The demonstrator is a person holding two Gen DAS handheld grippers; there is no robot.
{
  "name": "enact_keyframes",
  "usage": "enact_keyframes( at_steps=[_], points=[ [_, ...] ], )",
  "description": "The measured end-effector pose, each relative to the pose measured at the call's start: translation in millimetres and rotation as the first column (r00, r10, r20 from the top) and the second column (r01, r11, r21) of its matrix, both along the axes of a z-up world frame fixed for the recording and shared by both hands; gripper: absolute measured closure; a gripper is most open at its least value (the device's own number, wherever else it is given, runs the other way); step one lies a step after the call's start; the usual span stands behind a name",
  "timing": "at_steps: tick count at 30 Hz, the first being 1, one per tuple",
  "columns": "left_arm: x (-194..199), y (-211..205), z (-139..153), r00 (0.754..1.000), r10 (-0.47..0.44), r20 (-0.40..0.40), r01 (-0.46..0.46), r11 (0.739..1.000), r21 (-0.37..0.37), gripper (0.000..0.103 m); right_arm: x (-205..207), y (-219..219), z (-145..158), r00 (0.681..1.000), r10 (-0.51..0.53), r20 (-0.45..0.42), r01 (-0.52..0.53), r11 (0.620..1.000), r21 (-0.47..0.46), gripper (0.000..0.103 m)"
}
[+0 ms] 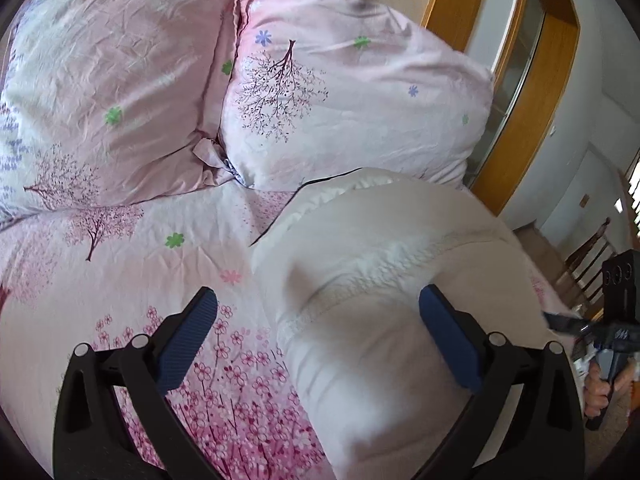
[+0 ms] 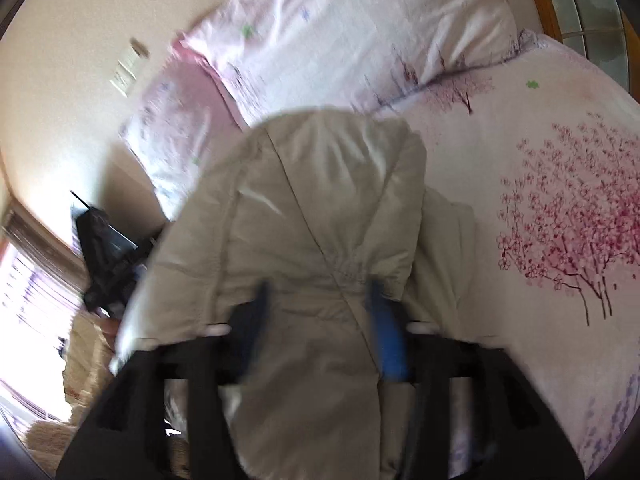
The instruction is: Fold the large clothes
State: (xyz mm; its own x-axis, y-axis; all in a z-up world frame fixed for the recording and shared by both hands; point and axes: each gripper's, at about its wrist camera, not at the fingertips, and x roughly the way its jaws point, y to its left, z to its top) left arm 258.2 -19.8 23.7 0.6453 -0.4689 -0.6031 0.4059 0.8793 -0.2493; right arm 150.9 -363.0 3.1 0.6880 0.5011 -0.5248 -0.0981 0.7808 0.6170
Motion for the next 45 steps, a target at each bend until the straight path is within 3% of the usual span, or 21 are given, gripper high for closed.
enact_keyframes(
  at_steps=[2,4,7,9,14,19,25,36,45],
  points=[
    [-5.3,7.4,3.9,1.000,-0.023,-0.011,0.023,0.999,-0.049,0.002,-6.6,-11.2,9.6,0.999,-0.029,0.025,0.029,1.000,0.009,0.015],
    [-9.6,12.2,7.8,0.999,-0.042,-0.014,0.041,0.996,-0.074,0.002,-8.7,-21.2,12.5,0.998,-0.063,0.018,0.062,0.998,0.023,0.004],
    [-13.1,15.3,9.7,0.996,-0.083,-0.038,0.078,0.992,-0.103,0.002,-3.9,-34.7,8.9,0.994,-0.101,-0.046,0.103,0.994,0.034,0.001],
    [-12.0,16.3,6.7,0.987,-0.132,-0.094,0.118,0.982,-0.148,0.002,3.8,-40.3,1.4,0.988,-0.099,-0.117,0.105,0.993,0.052,0.001],
    [-9.5,13.4,-6.0,0.958,-0.206,-0.197,0.165,0.964,-0.207,0.002,21.4,-40.4,-21.7,0.976,-0.035,-0.215,0.062,0.991,0.118,0.001],
    [-13.2,11.3,-14.0,0.940,-0.251,-0.233,0.188,0.947,-0.261,0.002,44.3,-41.2,-52.3,0.941,0.052,-0.335,0.035,0.968,0.249,0.001],
    [-14.1,11.2,-21.8,0.925,-0.277,-0.259,0.196,0.935,-0.297,0.002,61.8,-25.5,-71.4,0.898,0.180,-0.401,-0.052,0.949,0.310,0.001],
    [-3.7,9.0,-36.2,0.893,-0.332,-0.303,0.212,0.906,-0.367,0.002,74.6,-3.1,-88.5,0.866,0.302,-0.399,-0.131,0.906,0.402,0.001],
    [5.6,16.3,-51.2,0.877,-0.344,-0.336,0.184,0.886,-0.426,0.002,70.4,4.3,-94.4,0.877,0.305,-0.371,-0.134,0.897,0.421,0.001]
  ],
)
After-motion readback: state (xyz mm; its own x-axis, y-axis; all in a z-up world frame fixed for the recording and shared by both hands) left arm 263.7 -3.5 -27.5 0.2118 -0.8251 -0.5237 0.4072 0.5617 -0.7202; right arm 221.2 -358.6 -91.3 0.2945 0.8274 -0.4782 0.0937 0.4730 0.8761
